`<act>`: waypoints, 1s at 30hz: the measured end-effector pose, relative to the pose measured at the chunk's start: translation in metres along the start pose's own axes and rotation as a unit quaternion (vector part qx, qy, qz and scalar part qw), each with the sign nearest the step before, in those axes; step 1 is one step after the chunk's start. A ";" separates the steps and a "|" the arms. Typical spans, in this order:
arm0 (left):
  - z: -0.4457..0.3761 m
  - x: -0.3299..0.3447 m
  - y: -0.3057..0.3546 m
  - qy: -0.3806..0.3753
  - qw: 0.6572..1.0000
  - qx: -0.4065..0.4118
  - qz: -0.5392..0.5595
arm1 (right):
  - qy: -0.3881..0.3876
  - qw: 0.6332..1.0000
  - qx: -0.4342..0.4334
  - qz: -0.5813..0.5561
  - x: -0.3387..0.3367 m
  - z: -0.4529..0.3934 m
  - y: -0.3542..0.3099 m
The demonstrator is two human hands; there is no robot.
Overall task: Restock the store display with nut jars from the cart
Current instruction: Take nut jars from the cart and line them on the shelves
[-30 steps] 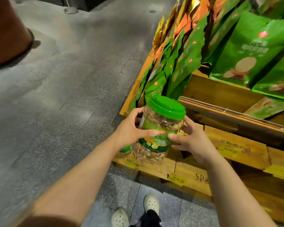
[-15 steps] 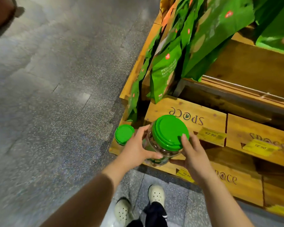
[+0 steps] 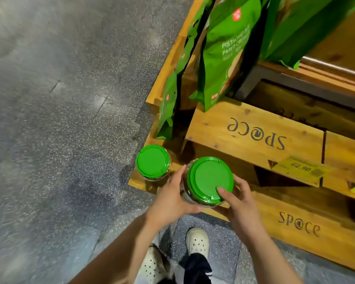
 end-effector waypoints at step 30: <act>-0.079 0.009 -0.073 0.016 0.996 -0.061 0.056 | -0.013 1.000 0.026 0.000 -0.006 -0.106 0.066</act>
Point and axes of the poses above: each hand's wrist, its own z-axis away from the middle knuckle, its own x-axis out of the palm, y = z × x, the point moved 4 cm from there along -z, towards the middle knuckle, and after that the axes turned 4 degrees about -y, right-handed, at the moved point
